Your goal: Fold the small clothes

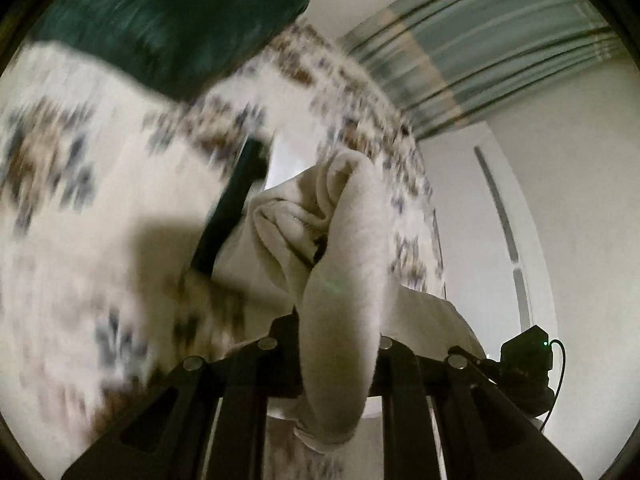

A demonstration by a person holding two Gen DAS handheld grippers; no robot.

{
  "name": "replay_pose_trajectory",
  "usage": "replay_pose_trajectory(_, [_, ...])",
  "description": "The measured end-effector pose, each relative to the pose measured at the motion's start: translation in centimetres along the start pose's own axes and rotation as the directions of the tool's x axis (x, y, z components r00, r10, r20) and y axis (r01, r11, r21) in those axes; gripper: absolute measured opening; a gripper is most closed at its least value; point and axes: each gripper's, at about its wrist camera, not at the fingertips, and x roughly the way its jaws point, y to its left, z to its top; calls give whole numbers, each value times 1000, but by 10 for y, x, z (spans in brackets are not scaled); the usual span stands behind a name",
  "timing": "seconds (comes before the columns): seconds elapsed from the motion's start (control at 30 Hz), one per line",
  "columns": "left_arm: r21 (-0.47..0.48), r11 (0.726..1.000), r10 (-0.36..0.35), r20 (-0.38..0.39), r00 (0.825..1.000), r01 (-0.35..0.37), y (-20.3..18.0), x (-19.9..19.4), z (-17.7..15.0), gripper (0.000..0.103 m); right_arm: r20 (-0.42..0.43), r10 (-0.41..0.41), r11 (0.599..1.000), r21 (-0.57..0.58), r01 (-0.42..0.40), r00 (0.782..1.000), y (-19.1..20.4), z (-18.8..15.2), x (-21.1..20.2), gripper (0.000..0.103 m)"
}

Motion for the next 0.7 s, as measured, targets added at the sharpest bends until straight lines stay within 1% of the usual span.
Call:
replay_pose_trajectory(0.03, [15, 1000, 2, 19, 1000, -3, 0, 9, 20, 12, 13, 7, 1000, -14, -7, 1000, 7, 19, 6, 15])
replay_pose_trajectory(0.13, [43, 999, 18, 48, 999, -20, 6, 39, 62, 12, 29, 15, 999, -44, -14, 999, 16, 74, 37, 15])
replay_pose_trajectory(0.2, [47, 998, 47, 45, 998, -50, 17, 63, 78, 13, 28, 7, 999, -48, -6, 1000, 9, 105, 62, 15])
replay_pose_trajectory(0.23, [49, 996, 68, 30, 997, -69, 26, 80, 86, 13, 25, -6, 999, -51, 7, 1000, 2, 119, 77, 15])
replay_pose_trajectory(0.27, [50, 995, 86, 13, 996, -87, 32, 92, 89, 14, 19, -18, 998, -55, 19, 1000, -2, 125, 88, 15])
replay_pose_trajectory(0.3, [59, 991, 120, -15, 993, -119, 41, 109, 91, 15, 4, -51, 997, -63, 51, 999, -10, 135, 104, 15])
replay_pose_trajectory(0.33, [63, 986, 158, -39, 987, -155, 47, 122, 92, 16, -3, -74, 995, -70, 74, 997, -17, 138, 113, 15])
replay_pose_trajectory(0.4, [72, 971, 230, -62, 971, -226, 57, 137, 90, 17, -18, -134, 987, -97, 131, 991, -27, 141, 127, 16])
replay_pose_trajectory(0.47, [82, 963, 261, -47, 964, -257, 58, 137, 85, 25, -28, -172, 978, -128, 168, 985, -31, 139, 133, 18])
replay_pose_trajectory(0.5, [91, 955, 286, -30, 958, -283, 57, 135, 84, 37, -27, -212, 967, -153, 206, 977, -31, 138, 135, 23])
replay_pose_trajectory(0.53, [105, 943, 318, -4, 948, -316, 54, 133, 82, 48, -19, -254, 952, -180, 246, 967, -29, 136, 134, 32])
replay_pose_trajectory(0.57, [124, 927, 353, 25, 935, -353, 49, 129, 80, 57, -8, -307, 932, -206, 298, 952, -25, 133, 134, 39])
replay_pose_trajectory(0.6, [140, 913, 380, 50, 924, -383, 44, 127, 78, 80, 17, -395, 889, -245, 387, 918, -18, 129, 136, 56])
replay_pose_trajectory(0.63, [166, 891, 415, 78, 906, -423, 38, 126, 75, 101, 37, -446, 857, -270, 439, 894, -15, 123, 135, 72])
replay_pose_trajectory(0.67, [182, 876, 437, 92, 895, -447, 34, 125, 73, 103, 73, -508, 809, -301, 504, 859, -9, 119, 136, 78])
replay_pose_trajectory(0.7, [197, 859, 462, 103, 881, -473, 30, 126, 71, 103, 107, -559, 764, -318, 561, 822, -3, 113, 136, 91])
